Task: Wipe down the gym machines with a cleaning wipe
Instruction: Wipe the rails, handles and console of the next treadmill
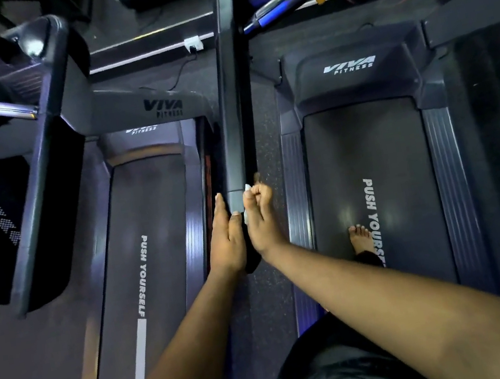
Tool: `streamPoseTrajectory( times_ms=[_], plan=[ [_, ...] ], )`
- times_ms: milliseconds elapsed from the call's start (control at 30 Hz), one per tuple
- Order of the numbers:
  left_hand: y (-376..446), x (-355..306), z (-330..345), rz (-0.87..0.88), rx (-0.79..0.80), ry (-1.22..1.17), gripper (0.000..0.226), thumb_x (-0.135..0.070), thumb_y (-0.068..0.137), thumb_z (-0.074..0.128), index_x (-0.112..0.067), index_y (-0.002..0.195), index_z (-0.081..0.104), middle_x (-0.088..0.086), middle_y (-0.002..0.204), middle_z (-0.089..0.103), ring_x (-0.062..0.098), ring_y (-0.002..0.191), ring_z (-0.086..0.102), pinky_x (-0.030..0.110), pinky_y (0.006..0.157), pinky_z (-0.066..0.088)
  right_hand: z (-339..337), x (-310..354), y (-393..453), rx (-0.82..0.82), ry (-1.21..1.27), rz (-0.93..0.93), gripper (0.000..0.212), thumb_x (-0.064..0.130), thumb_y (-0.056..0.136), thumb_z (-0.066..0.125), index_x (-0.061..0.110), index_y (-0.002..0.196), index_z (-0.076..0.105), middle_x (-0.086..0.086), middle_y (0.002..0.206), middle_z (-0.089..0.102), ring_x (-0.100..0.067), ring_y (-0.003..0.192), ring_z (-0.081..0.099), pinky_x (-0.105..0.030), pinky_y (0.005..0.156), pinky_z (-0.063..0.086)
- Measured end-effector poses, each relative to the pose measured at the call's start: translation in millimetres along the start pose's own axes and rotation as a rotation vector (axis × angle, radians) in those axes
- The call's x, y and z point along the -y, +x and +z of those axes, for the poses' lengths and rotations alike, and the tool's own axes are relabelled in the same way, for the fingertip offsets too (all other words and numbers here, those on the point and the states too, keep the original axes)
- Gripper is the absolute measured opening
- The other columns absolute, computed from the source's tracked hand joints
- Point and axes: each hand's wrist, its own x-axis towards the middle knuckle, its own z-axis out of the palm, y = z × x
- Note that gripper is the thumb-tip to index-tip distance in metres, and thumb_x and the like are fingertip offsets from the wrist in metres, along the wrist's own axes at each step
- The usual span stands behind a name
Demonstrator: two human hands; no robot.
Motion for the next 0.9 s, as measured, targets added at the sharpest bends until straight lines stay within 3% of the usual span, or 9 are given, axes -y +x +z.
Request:
streamPoseTrajectory(
  times_ms=[67, 133, 200, 267, 367, 500, 667, 767, 900],
  plan=[
    [3, 1, 0, -0.002, 0.004, 0.002, 0.071, -0.041, 0.097, 0.03, -0.014, 0.162, 0.017, 0.004, 0.168, 0.023, 0.011, 0.154, 0.021, 0.036, 0.127, 0.019, 1, 0, -13, 0.054, -0.013, 0.012, 0.044, 0.044, 0.106, 0.035, 0.008, 0.132, 0.039, -0.002, 0.133, 0.052, 0.014, 0.117, 0.048, -0.025, 0.102, 0.038],
    [7, 2, 1, -0.02, 0.005, 0.0, 0.07, -0.042, 0.097, 0.031, -0.019, 0.162, 0.016, 0.001, 0.168, 0.023, 0.013, 0.153, 0.025, 0.037, 0.126, 0.021, -5, -10, -37, 0.186, -0.041, -0.02, 0.08, 0.072, 0.097, 0.025, 0.024, 0.16, 0.013, 0.004, 0.169, 0.011, 0.004, 0.151, 0.013, -0.02, 0.122, 0.014],
    [8, 4, 2, -0.044, 0.0, -0.013, 0.068, -0.042, 0.098, 0.031, -0.025, 0.162, 0.016, -0.003, 0.168, 0.023, 0.015, 0.151, 0.03, 0.041, 0.125, 0.025, -8, -22, -52, 0.263, -0.058, -0.035, 0.091, 0.087, 0.087, 0.02, 0.033, 0.156, -0.004, 0.015, 0.166, -0.015, -0.001, 0.153, -0.012, -0.02, 0.123, -0.005],
    [9, 3, 3, -0.037, -0.011, -0.016, 0.068, -0.04, 0.098, 0.032, -0.023, 0.162, 0.016, -0.007, 0.167, 0.02, 0.009, 0.152, 0.025, 0.037, 0.126, 0.023, -8, -20, -38, 0.262, -0.045, -0.019, 0.1, 0.093, 0.08, 0.018, 0.03, 0.155, -0.007, 0.012, 0.165, -0.017, -0.006, 0.154, -0.015, -0.025, 0.125, -0.007],
    [16, -1, 3, -0.009, -0.024, -0.006, 0.069, -0.037, 0.097, 0.032, -0.015, 0.161, 0.018, -0.014, 0.162, 0.015, -0.006, 0.149, 0.013, 0.018, 0.124, 0.012, -7, 2, 13, 0.191, -0.072, 0.054, 0.121, 0.101, 0.069, 0.012, 0.022, 0.159, -0.006, 0.011, 0.164, -0.017, -0.007, 0.153, -0.017, -0.03, 0.125, -0.009],
    [39, -16, 5, 0.001, -0.025, 0.011, 0.065, -0.03, 0.102, 0.035, -0.013, 0.161, 0.017, -0.016, 0.158, 0.014, -0.007, 0.146, 0.011, 0.001, 0.113, 0.008, -13, 22, 62, 0.192, -0.086, 0.098, 0.136, 0.107, 0.057, 0.011, 0.02, 0.16, -0.006, 0.01, 0.166, -0.015, -0.006, 0.153, -0.014, -0.027, 0.124, -0.009],
    [81, -36, 9, 0.025, -0.053, 0.088, 0.062, -0.031, 0.105, 0.036, -0.015, 0.162, 0.017, -0.01, 0.165, 0.016, -0.007, 0.146, 0.01, -0.001, 0.11, 0.005, -16, 6, 37, 0.305, -0.072, 0.085, 0.134, 0.106, 0.059, 0.013, 0.022, 0.16, -0.007, 0.007, 0.167, -0.018, -0.012, 0.155, -0.013, -0.032, 0.126, -0.005],
    [109, -53, 11, 0.033, -0.067, 0.11, 0.057, -0.022, 0.109, 0.039, -0.016, 0.162, 0.017, -0.003, 0.169, 0.015, -0.003, 0.15, 0.01, 0.011, 0.12, 0.007, -13, 19, 78, 0.246, -0.064, 0.089, 0.138, 0.108, 0.056, 0.013, 0.018, 0.16, -0.004, 0.003, 0.167, -0.016, -0.013, 0.155, -0.014, -0.023, 0.123, -0.01],
    [142, -74, 19, 0.039, -0.086, 0.159, 0.058, -0.022, 0.109, 0.039, -0.013, 0.162, 0.017, 0.0, 0.169, 0.017, 0.006, 0.154, 0.014, 0.013, 0.118, 0.009, -14, 64, 177, 0.16, -0.084, 0.091, 0.139, 0.108, 0.053, 0.007, 0.022, 0.161, -0.003, 0.002, 0.169, -0.013, -0.013, 0.155, -0.012, -0.04, 0.127, -0.006]
  ],
)
